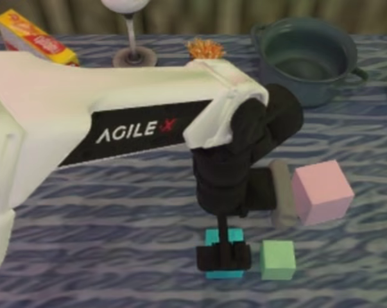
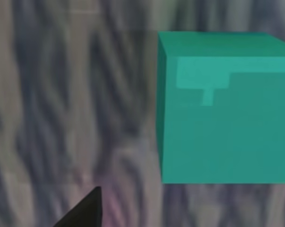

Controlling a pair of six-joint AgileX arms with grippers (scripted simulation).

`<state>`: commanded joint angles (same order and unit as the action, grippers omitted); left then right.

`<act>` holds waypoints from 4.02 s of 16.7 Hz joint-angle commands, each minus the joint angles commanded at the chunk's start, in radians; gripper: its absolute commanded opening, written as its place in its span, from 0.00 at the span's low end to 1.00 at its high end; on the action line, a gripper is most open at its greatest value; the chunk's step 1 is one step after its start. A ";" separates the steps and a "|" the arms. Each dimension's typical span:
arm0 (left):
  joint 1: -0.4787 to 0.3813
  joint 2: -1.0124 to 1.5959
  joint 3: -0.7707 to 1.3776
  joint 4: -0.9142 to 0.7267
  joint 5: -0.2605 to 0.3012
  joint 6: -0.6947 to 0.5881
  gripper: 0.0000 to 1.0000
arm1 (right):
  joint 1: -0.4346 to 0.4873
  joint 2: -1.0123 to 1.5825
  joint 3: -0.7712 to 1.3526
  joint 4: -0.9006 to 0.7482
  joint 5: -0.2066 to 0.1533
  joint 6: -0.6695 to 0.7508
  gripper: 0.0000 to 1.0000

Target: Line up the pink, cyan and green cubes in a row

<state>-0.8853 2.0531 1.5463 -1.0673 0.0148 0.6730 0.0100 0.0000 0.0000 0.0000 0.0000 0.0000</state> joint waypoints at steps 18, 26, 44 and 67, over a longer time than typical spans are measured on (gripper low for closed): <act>0.375 -0.768 -0.622 0.376 -0.026 -0.252 1.00 | 0.154 0.794 0.606 -0.437 0.000 0.057 1.00; 0.738 -1.629 -1.296 0.785 -0.023 -0.527 1.00 | 0.296 1.601 1.151 -0.858 -0.003 0.110 1.00; 0.905 -2.053 -1.546 1.067 -0.015 -0.673 1.00 | 0.371 2.036 1.401 -0.936 0.002 0.135 1.00; 0.905 -2.053 -1.546 1.067 -0.015 -0.673 1.00 | 0.374 2.128 1.297 -0.740 0.002 0.140 0.00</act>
<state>0.0200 0.0000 0.0000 0.0000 0.0000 0.0000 0.3837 2.1280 1.2971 -0.7398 0.0024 0.1396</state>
